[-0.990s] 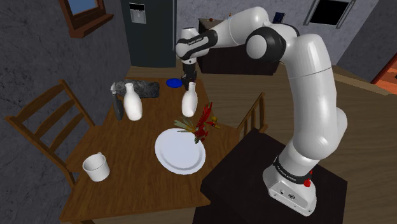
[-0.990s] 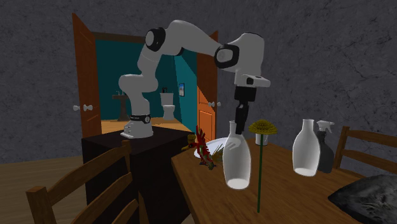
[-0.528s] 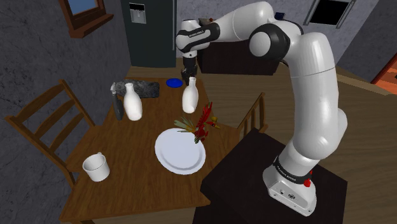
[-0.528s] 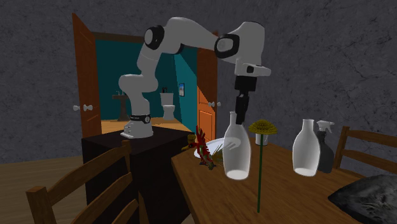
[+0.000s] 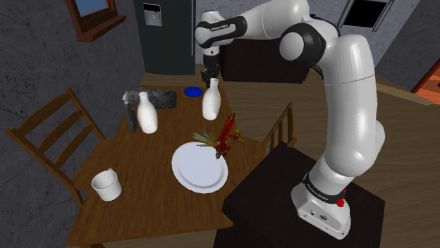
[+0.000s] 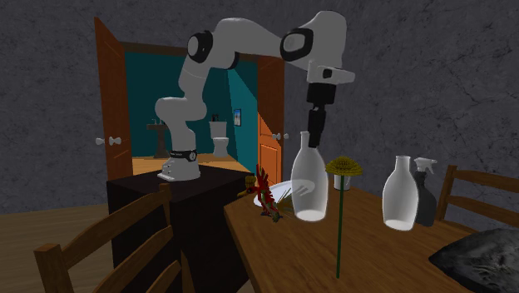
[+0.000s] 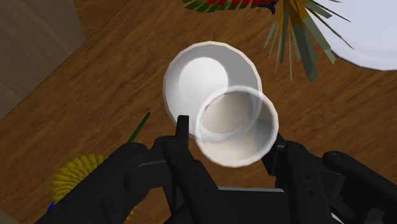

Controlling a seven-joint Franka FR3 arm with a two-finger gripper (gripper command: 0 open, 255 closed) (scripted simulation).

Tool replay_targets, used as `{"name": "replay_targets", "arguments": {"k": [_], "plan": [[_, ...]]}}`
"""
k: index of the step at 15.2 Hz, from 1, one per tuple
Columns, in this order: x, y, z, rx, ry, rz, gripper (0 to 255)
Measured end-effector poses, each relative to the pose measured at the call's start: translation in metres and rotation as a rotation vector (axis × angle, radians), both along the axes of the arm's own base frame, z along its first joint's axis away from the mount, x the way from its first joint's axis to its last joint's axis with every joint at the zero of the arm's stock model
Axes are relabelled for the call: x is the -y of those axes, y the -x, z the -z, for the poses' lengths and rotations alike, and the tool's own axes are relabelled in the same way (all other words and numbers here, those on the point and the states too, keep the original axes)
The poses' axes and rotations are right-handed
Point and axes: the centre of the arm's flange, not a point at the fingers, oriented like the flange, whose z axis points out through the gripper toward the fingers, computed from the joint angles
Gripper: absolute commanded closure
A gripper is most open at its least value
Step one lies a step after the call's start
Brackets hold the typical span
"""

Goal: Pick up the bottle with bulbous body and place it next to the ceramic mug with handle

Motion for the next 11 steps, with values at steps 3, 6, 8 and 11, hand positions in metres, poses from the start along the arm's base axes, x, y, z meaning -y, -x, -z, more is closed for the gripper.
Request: {"name": "replay_targets", "arguments": {"k": [3,6,8,11], "plan": [[0.001,-0.001,-0.016,0.0,0.0,0.0,255],[-0.001,-0.001,-0.032,0.0,0.0,0.0,255],[0.0,0.0,-0.043,0.0,0.0,0.0,255],[0.0,-0.001,-0.058,0.0,0.0,0.0,255]]}}
